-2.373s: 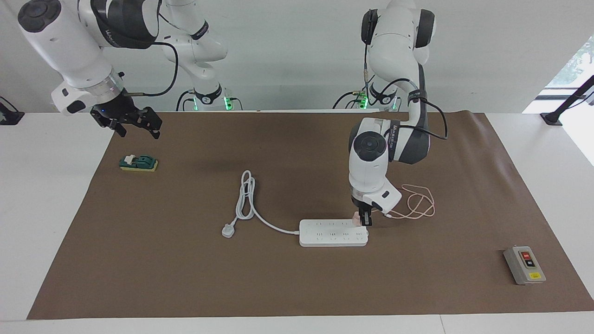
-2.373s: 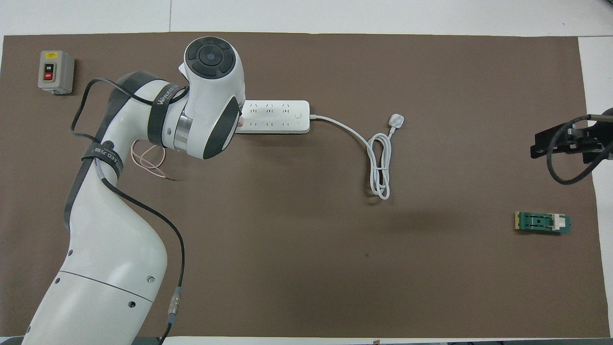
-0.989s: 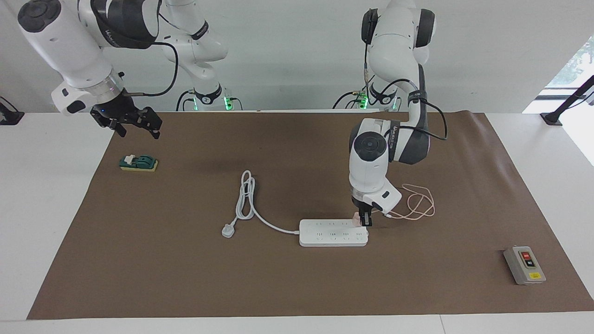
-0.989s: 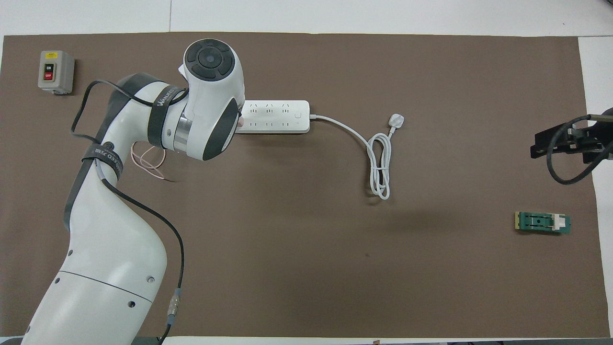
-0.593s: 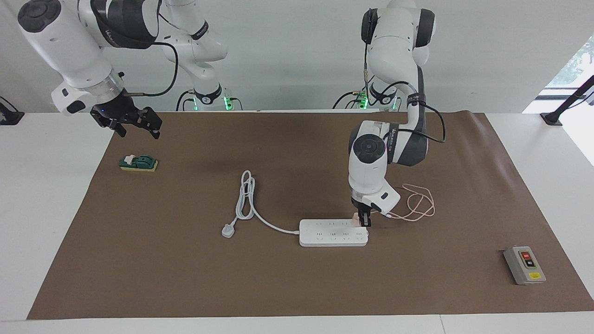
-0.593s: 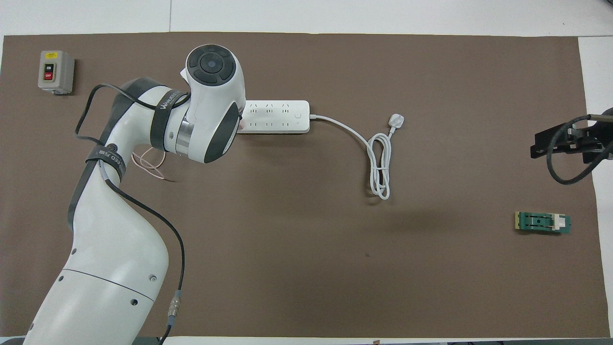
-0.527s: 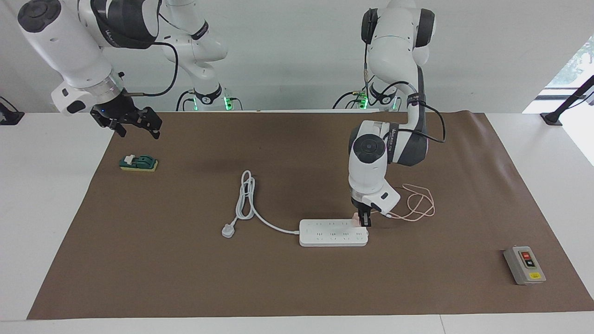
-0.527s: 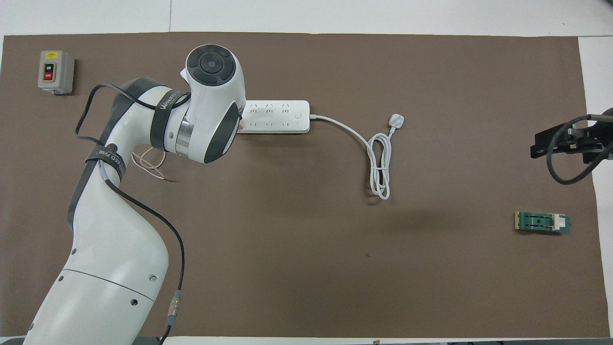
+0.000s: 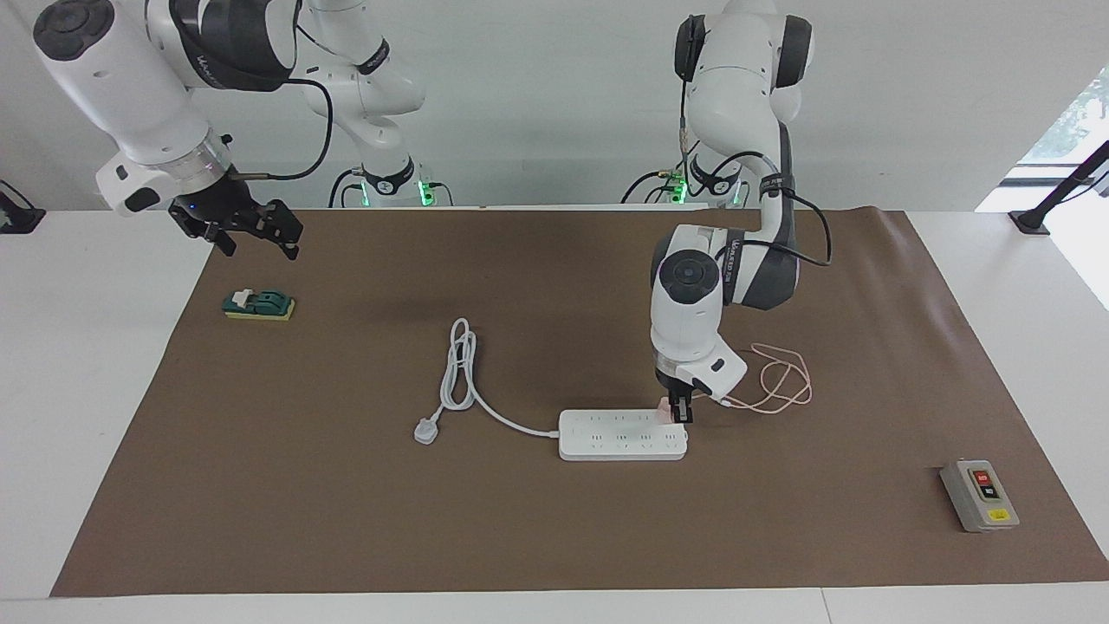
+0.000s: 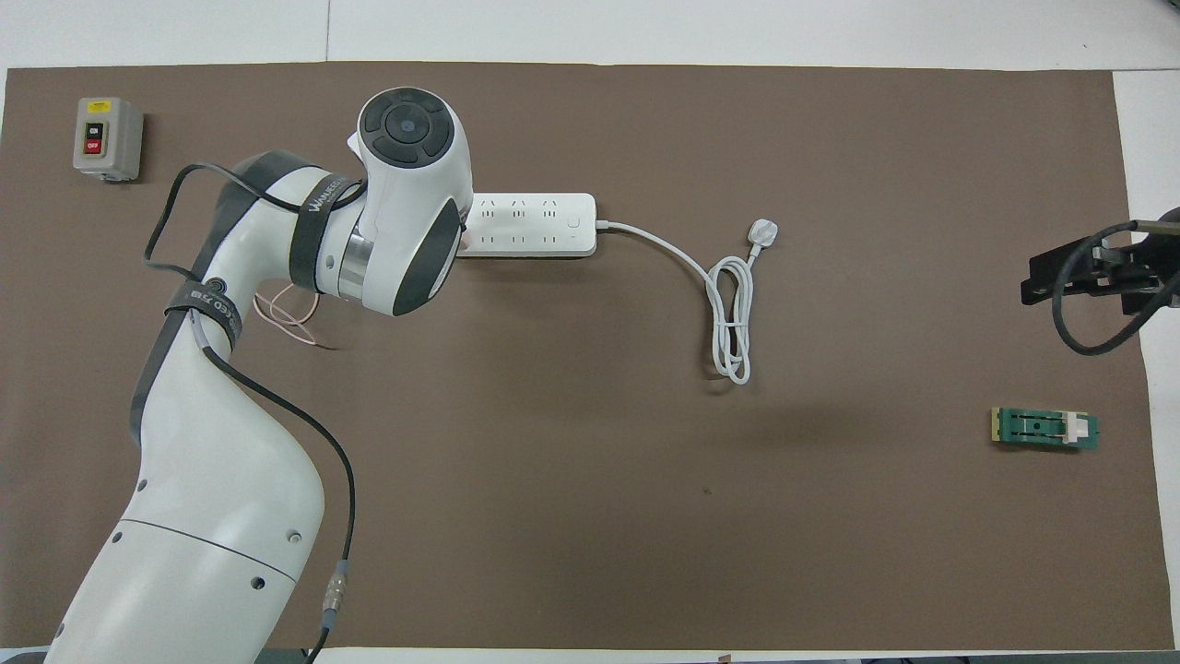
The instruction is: Plug charger into power strip
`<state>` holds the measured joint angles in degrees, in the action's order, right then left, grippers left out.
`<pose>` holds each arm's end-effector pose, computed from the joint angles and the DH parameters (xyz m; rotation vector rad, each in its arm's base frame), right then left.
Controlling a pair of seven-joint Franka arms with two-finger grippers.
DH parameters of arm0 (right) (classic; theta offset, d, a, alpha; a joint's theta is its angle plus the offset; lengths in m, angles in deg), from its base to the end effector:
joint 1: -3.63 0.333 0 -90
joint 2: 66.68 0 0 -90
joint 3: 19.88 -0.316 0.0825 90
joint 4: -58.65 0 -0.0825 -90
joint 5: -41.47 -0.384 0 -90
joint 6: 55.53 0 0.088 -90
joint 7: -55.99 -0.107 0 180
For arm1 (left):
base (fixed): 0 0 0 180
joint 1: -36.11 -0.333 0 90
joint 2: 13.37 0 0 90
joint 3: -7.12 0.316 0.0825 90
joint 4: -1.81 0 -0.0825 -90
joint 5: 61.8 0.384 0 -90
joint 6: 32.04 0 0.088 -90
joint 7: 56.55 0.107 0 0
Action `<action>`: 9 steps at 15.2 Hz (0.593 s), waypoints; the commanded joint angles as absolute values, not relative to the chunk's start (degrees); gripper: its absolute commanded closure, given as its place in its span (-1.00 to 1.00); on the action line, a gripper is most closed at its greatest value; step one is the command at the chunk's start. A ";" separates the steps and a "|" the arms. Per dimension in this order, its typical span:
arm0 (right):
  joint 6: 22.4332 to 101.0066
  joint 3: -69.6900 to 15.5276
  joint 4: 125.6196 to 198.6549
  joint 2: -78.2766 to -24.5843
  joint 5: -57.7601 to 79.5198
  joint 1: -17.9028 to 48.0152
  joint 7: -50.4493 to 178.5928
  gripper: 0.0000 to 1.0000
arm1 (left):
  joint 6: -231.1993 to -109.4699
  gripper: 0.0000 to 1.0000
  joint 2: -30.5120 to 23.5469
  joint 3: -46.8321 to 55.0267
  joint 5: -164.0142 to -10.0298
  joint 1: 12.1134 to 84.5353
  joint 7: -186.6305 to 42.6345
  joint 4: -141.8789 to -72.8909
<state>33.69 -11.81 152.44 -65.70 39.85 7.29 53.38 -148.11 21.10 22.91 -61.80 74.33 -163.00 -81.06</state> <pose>0.5533 -0.0390 0.5829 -3.1047 0.1921 0.1499 0.6432 -0.3037 0.3473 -2.3255 -1.9993 -0.2139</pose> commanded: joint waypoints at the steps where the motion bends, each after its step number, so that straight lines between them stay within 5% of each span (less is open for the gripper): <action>1: 33.77 -12.23 153.04 -66.51 40.24 6.88 54.23 -1.00 | -146.04 1.00 24.16 23.30 -61.97 75.84 -163.61 -81.00; 9: 33.77 -12.23 153.04 -66.51 40.24 6.88 54.23 -1.00 | -142.43 1.00 24.60 23.38 -61.71 76.45 -163.61 -79.58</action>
